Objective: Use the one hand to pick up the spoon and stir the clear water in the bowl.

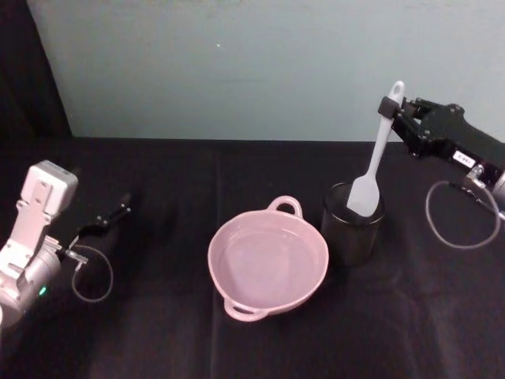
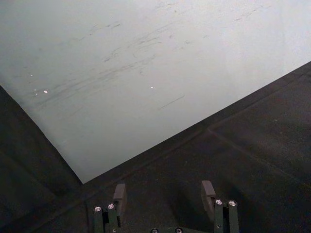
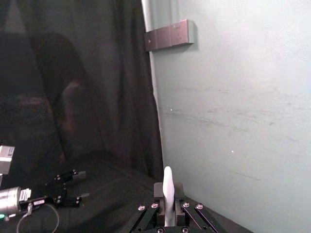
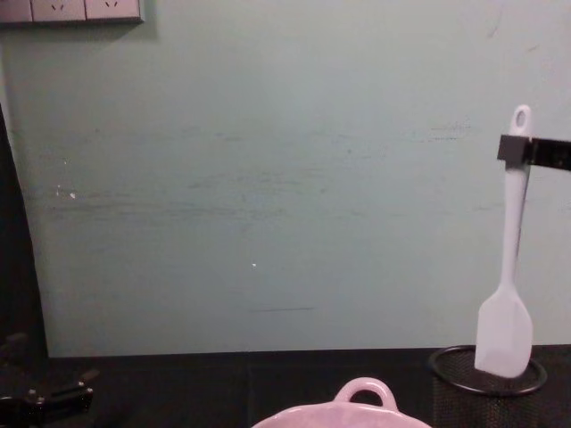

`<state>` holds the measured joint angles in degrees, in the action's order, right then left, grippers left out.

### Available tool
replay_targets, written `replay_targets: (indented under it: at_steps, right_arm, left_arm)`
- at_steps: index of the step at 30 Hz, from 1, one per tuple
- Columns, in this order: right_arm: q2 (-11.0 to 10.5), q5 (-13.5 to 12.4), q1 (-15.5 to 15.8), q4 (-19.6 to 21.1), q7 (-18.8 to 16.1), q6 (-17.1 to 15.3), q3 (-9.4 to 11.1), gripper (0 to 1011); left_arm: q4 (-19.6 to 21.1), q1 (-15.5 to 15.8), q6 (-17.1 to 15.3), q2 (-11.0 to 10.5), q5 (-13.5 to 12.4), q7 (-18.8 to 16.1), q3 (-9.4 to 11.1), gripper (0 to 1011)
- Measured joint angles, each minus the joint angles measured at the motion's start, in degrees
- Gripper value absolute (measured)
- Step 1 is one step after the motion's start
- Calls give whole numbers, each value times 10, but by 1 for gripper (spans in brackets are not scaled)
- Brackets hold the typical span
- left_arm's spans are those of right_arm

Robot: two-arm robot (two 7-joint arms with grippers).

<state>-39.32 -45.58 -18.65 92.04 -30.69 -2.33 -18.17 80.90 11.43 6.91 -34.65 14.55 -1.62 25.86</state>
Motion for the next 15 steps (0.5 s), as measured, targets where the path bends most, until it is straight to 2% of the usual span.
replay_targets:
  at_steps: [6,15]
  right_arm:
    - [-8,15,-7,17,0,-11,-2,114]
    - [-7,14,-6,15,0,-10,-2,114]
  left_arm:
    - [0,0,0,0,0,0,0,1005]
    - [0,0,0,0,0,0,0,1005]
